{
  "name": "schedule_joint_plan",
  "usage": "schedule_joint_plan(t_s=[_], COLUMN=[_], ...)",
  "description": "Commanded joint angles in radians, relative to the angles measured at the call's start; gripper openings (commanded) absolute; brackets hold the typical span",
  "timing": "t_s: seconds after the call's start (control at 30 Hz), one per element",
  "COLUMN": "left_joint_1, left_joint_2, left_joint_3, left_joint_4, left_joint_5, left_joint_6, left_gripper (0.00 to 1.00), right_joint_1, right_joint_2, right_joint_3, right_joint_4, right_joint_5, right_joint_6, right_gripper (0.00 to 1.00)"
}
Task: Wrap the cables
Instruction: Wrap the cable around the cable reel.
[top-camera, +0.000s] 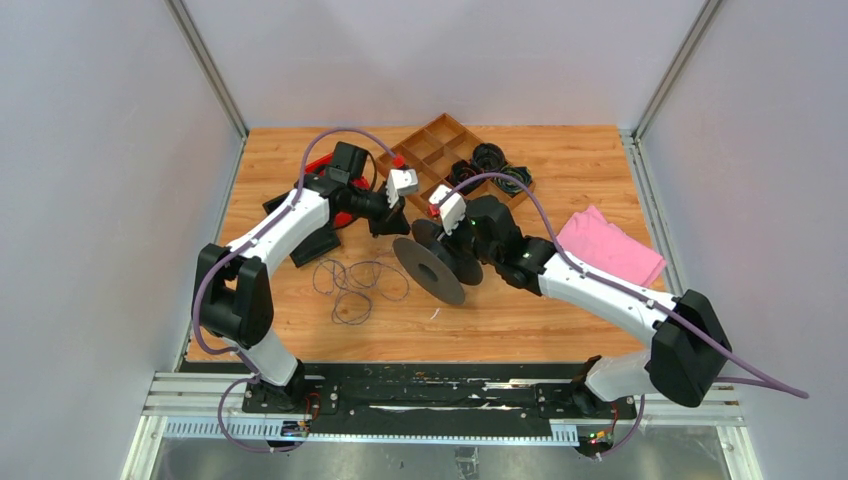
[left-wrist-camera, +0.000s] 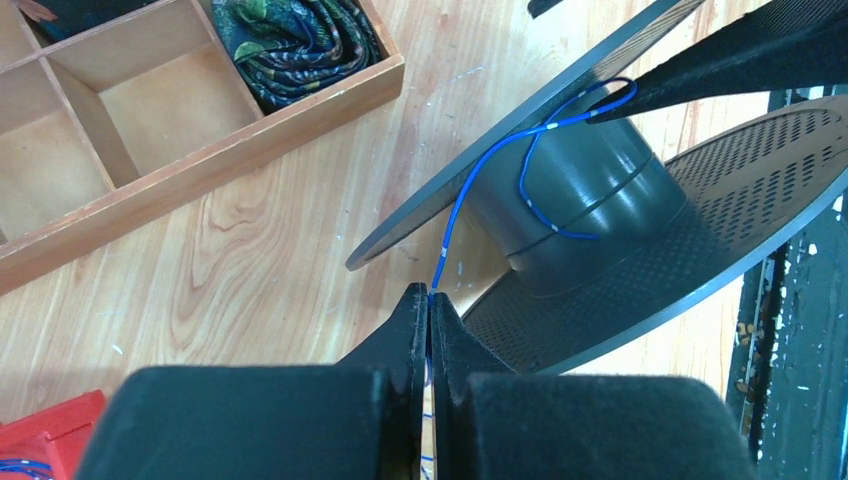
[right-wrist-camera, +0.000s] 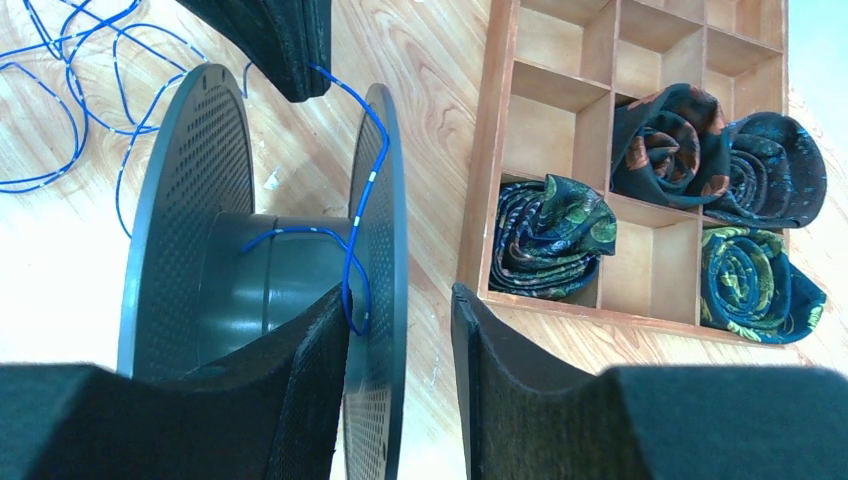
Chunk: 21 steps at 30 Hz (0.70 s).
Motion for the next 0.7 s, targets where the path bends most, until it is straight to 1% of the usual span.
schedule_joint_plan(t_s=[0.0, 0.3, 0.67], left_joint_1=[-0.006, -0.033, -0.050], left_joint_2=[-0.040, -0.051, -0.075], left_joint_3=[-0.005, -0.027, -0.093], left_joint_4=[0.034, 0.076, 0.150], left_joint_5=[-0.025, -0.090, -0.112], left_joint_6=[-0.015, -0.026, -0.041], left_gripper=[0.00, 0.00, 0.00], right_joint_1=[-0.015, -0.014, -0.017], right_joint_2=[-0.034, -0.034, -0.037], right_joint_3=[-0.008, -0.010, -0.013], right_joint_4=[0.013, -0.001, 0.003], right_joint_5=[0.041, 0.039, 0.036], right_joint_6=[0.031, 0.025, 0.036], right_gripper=[0.41, 0.42, 0.42])
